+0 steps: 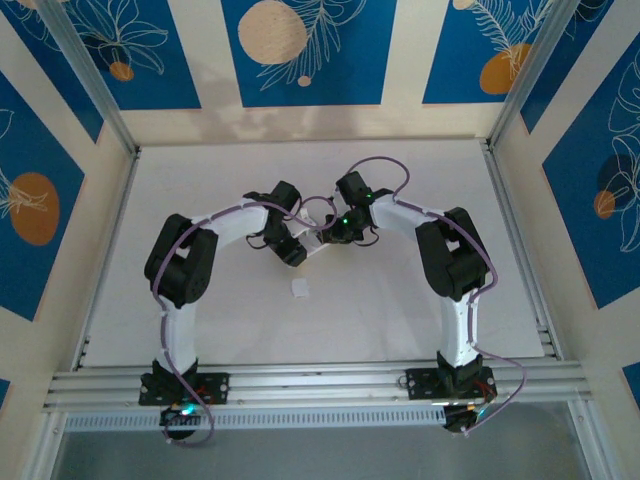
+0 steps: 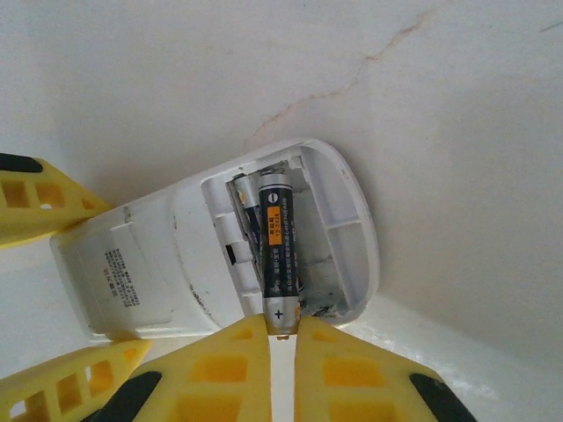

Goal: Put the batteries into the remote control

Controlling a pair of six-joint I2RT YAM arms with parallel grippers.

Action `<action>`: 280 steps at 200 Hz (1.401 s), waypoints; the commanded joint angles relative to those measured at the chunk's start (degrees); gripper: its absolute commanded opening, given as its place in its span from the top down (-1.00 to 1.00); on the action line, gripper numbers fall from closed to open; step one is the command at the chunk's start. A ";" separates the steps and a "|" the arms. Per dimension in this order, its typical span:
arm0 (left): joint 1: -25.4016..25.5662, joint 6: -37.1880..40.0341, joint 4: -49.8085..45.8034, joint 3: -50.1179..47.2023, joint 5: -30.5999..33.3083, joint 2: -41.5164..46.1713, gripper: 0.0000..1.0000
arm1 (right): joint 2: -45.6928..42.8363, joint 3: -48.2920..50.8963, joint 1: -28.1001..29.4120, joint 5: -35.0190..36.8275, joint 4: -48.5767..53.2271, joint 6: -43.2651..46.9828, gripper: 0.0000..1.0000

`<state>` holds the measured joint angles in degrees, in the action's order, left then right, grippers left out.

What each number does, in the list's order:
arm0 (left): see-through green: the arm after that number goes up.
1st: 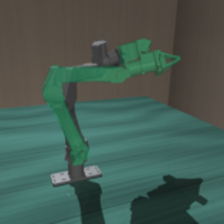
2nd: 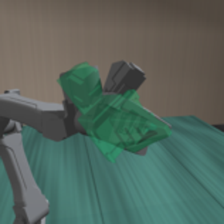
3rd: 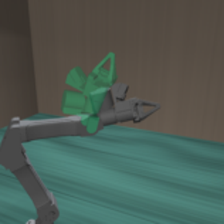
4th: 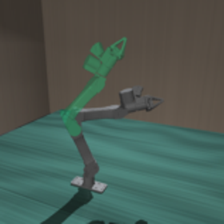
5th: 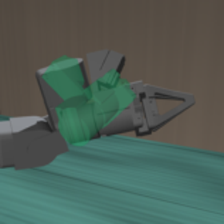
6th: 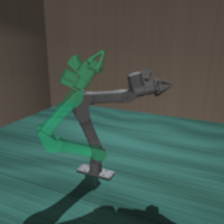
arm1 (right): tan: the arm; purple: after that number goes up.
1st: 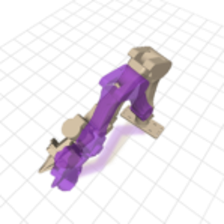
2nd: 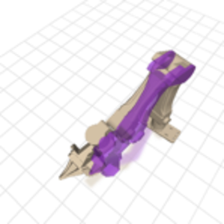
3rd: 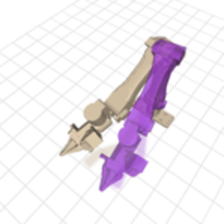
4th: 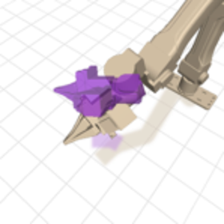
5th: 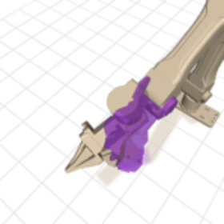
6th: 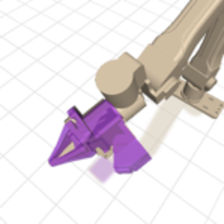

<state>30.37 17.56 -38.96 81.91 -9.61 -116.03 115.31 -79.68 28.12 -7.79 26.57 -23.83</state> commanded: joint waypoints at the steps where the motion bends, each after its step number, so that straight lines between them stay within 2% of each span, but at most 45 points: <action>1: -0.52 0.92 -1.21 0.99 -1.20 -1.39 -0.09 | -1.25 1.22 0.25 -1.80 0.24 0.09 0.75; 239: -0.52 1.02 -1.28 1.06 -1.29 -1.47 -0.09 | 3.15 -1.85 0.28 -1.98 0.22 -0.52 0.74; 280: -0.55 0.99 -1.30 1.15 -1.42 -1.49 -0.08 | 3.04 -1.86 0.27 -1.96 0.59 -0.65 0.66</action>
<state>30.37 17.54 -38.98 81.93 -9.61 -116.03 116.97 -80.71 28.12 -9.28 26.59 -24.03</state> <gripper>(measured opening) 0.548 0.158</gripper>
